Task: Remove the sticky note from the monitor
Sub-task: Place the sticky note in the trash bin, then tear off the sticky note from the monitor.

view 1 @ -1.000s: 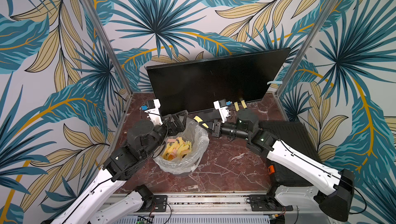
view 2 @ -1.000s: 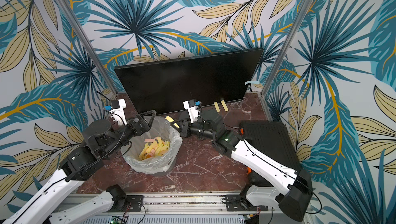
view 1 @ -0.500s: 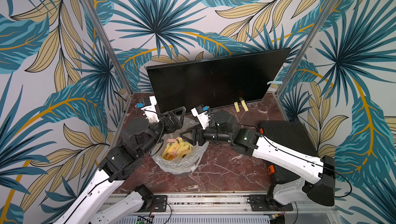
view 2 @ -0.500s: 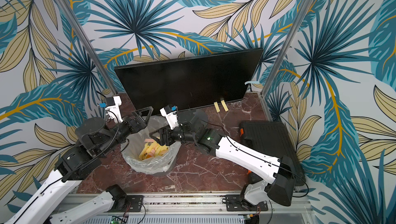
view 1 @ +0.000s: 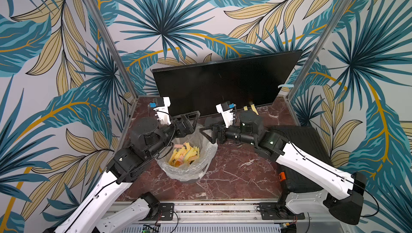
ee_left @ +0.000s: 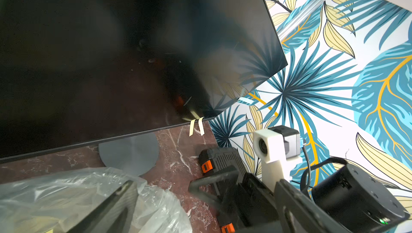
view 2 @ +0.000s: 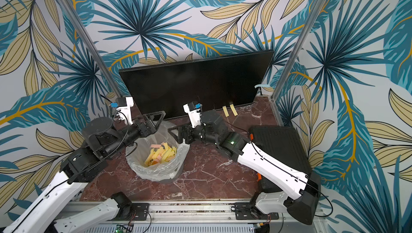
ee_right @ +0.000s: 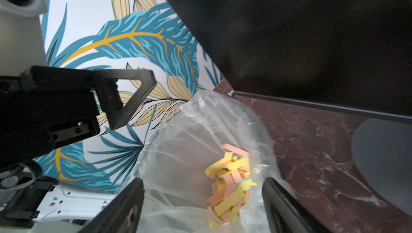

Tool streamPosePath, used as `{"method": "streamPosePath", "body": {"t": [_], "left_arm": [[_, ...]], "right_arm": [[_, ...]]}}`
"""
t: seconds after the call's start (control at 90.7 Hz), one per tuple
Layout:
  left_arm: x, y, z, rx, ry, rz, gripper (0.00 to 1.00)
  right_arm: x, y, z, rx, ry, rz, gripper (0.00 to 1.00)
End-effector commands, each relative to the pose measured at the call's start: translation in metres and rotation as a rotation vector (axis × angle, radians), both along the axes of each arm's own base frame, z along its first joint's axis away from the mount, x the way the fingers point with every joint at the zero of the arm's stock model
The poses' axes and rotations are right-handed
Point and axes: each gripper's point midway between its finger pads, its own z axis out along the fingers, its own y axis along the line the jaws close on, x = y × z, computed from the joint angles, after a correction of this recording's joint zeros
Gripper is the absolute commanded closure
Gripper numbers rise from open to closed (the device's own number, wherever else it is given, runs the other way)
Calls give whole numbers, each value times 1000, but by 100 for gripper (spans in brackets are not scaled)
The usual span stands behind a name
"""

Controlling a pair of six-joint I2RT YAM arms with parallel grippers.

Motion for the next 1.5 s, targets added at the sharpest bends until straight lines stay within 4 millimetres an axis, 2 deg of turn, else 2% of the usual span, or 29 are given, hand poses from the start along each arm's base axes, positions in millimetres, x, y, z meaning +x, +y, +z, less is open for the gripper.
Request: {"method": "streamPosePath", "body": {"t": [0.0, 0.11, 0.375, 0.584, 0.727, 0.915, 1.069, 1.168, 1.278, 1.488], "left_arm": [[0, -24, 5, 23, -26, -84, 0], [-1, -52, 4, 82, -43, -129, 0], [-4, -129, -14, 208, -65, -255, 0], [-6, -164, -23, 252, -82, -310, 0], [-6, -173, -27, 261, -76, -325, 0], [-6, -176, -32, 269, -68, -332, 0], [-6, -180, -35, 272, -72, -348, 0], [-6, -184, -36, 270, -73, -358, 0], [-6, -186, -38, 272, -72, -363, 0], [-4, -189, -42, 280, -66, -368, 0]], "right_arm": [[26, -37, -4, 61, 29, -101, 12], [48, -74, -21, 107, 77, -197, 10], [86, -140, -72, 222, 193, -370, 9], [106, -182, -102, 296, 223, -488, 9], [118, -209, -124, 331, 243, -559, 9], [130, -244, -142, 348, 260, -637, 9], [139, -273, -148, 384, 264, -695, 9], [147, -285, -150, 412, 262, -712, 9], [158, -291, -149, 446, 259, -708, 9], [177, -287, -151, 473, 262, -664, 12]]}}
